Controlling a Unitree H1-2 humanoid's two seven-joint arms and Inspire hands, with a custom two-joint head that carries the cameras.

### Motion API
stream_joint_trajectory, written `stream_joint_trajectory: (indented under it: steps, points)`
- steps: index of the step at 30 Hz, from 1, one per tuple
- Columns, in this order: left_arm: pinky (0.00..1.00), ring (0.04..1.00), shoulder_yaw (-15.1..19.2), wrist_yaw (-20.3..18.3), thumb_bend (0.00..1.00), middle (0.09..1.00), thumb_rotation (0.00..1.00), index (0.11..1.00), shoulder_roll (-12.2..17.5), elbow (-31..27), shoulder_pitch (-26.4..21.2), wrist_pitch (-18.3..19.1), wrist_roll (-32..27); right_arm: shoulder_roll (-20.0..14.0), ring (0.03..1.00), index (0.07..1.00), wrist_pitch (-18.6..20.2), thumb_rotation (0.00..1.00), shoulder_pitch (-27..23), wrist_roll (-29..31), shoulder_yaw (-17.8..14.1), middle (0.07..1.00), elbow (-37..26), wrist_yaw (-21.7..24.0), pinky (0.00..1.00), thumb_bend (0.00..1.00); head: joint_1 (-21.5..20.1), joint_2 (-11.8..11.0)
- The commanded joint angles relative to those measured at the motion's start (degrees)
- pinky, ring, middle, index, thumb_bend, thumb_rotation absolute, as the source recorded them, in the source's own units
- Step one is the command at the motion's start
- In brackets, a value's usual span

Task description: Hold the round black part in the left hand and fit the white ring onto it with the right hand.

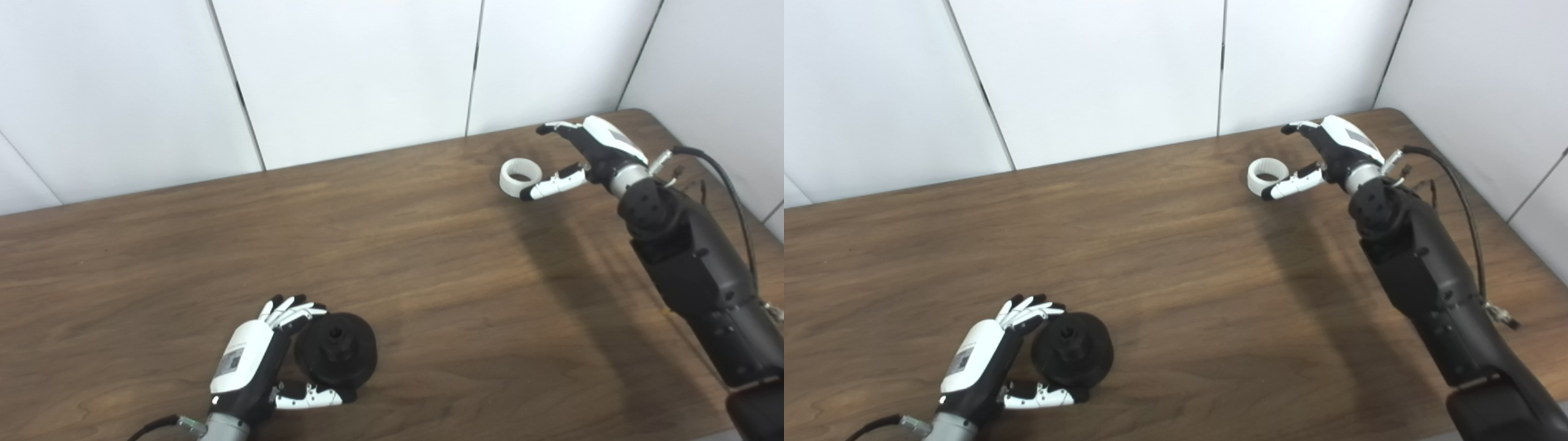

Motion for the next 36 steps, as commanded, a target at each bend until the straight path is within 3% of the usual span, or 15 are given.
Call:
stream_joint_trajectory:
  steps: [1, 17, 36]
  points:
    - [1.0, 0.922, 0.49, -0.76, 0.53, 0.819, 0.07, 0.484, 2.65, 1.6, 1.81, 1.38, 2.24, -2.42, 0.983, 0.866, -0.61, 0.32, -4.35, -1.48, 0.55, 0.939, -0.14, -0.85, 0.99, 0.89, -0.04, 0.09]
    - [1.0, 0.922, 0.51, -1.14, 0.53, 0.821, 0.07, 0.483, 3.13, 0.04, 2.99, 1.41, 2.22, -4.55, 0.982, 0.845, -0.33, 0.35, -13.07, -4.93, 8.64, 0.926, 8.4, 4.21, 0.99, 0.89, 0.59, 0.89]
    - [1.0, 0.922, 0.52, -1.86, 0.52, 0.82, 0.07, 0.484, 2.99, -1.27, 3.16, 2.47, 2.43, -4.95, 0.987, 0.793, -0.29, 0.38, -14.01, -7.43, 12.61, 0.937, 11.54, 7.19, 0.99, 0.96, 1.07, 1.49]
